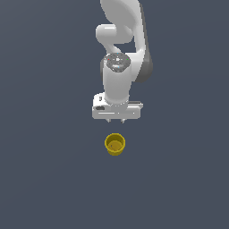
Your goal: Pick up the object and move it to a goal position.
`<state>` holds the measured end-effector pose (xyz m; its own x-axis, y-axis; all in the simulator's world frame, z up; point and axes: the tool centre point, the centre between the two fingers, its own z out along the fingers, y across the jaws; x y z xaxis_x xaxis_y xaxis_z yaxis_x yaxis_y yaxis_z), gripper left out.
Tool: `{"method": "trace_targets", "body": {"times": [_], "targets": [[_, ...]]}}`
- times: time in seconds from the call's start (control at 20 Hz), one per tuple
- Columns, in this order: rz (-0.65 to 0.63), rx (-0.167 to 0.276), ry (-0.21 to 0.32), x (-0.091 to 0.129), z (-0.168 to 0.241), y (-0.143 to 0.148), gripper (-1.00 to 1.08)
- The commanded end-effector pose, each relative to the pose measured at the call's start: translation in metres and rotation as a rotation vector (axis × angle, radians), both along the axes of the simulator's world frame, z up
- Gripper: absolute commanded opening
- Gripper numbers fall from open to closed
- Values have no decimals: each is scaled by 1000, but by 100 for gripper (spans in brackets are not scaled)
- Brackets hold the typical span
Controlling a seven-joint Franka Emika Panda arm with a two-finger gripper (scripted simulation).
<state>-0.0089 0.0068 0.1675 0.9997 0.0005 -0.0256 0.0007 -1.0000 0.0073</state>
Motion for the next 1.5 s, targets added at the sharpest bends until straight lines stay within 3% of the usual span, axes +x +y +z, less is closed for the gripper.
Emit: {"method": "trace_targets", "body": {"times": [0.0,0.7,1.45], "targets": [[4,3,-1,0,-1,0,28],[118,79,-42,15,-18,-5,28],[318,204,-174,43,-48,-22,28]]}}
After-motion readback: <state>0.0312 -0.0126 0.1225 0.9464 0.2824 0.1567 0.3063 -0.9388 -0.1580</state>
